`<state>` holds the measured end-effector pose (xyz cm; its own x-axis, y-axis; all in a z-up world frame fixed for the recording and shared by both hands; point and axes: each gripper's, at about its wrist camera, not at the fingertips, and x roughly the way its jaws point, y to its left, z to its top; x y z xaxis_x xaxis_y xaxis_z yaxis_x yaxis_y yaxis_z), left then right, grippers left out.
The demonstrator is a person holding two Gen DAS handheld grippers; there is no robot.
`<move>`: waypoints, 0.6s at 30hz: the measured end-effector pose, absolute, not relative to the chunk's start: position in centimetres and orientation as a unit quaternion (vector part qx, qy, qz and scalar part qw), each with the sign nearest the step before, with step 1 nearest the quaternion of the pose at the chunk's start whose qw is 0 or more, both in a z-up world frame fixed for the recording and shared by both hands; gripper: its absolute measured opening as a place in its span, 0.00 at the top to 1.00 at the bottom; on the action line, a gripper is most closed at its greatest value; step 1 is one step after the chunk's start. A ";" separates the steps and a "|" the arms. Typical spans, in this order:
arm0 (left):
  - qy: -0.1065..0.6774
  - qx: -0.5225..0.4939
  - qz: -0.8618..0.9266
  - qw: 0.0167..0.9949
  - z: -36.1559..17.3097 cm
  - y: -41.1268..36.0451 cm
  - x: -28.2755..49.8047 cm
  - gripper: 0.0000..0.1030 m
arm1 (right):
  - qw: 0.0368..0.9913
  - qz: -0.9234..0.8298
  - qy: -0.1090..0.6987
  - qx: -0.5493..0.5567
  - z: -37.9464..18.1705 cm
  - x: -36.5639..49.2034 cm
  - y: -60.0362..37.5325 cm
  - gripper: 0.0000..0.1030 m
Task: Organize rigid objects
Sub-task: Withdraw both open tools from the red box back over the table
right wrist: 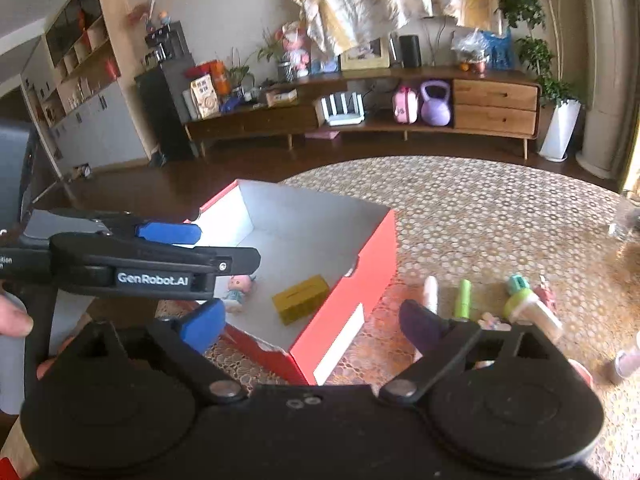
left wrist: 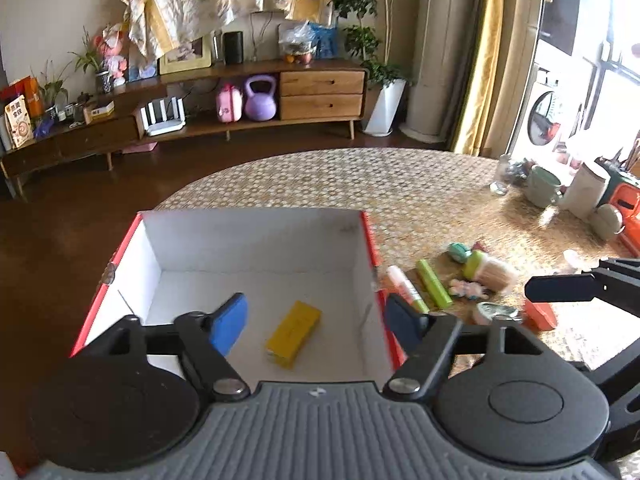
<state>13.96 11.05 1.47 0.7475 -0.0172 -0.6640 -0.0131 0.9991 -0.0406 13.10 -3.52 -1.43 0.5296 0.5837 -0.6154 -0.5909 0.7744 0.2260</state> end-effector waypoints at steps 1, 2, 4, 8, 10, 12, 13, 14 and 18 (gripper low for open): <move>0.352 -0.021 -0.002 0.936 1.6 10.6 13.8 0.23 | 0.876 0.334 0.347 0.000 -1.5 12.9 -4.2 0.03; 0.350 -0.020 -0.003 0.937 1.6 10.2 13.4 0.23 | 0.877 0.334 0.345 0.005 -1.5 12.6 -4.9 0.02; 0.347 -0.016 -0.008 0.938 1.7 9.4 13.2 0.23 | 0.879 0.333 0.340 0.009 -1.7 12.2 -6.0 0.00; 0.341 -0.015 -0.019 0.940 1.8 7.8 12.5 0.23 | 0.886 0.327 0.328 0.021 -2.0 11.1 -8.1 0.00; 0.340 -0.016 -0.026 0.940 1.8 7.0 12.3 0.23 | 0.890 0.321 0.324 0.025 -2.2 10.6 -9.1 0.00; 0.340 -0.016 -0.034 0.940 1.8 6.2 12.1 0.23 | 0.894 0.314 0.318 0.027 -2.4 10.1 -10.1 0.00; 0.340 -0.016 -0.038 0.939 1.7 5.7 12.1 0.23 | 0.897 0.309 0.316 0.026 -2.5 9.9 -10.5 0.00; 0.340 -0.014 -0.042 0.939 1.7 5.2 12.0 0.23 | 0.899 0.304 0.315 0.026 -2.6 9.7 -11.0 0.00; 0.337 -0.007 -0.062 0.939 1.1 2.9 11.8 0.17 | 0.905 0.285 0.314 0.031 -3.4 9.5 -13.2 0.00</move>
<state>11.75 2.92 1.10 0.7649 -0.1209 -0.6327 0.1111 0.9923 -0.0552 9.47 -13.16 -3.43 0.6396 0.5352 -0.5517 -0.4967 0.8356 0.2348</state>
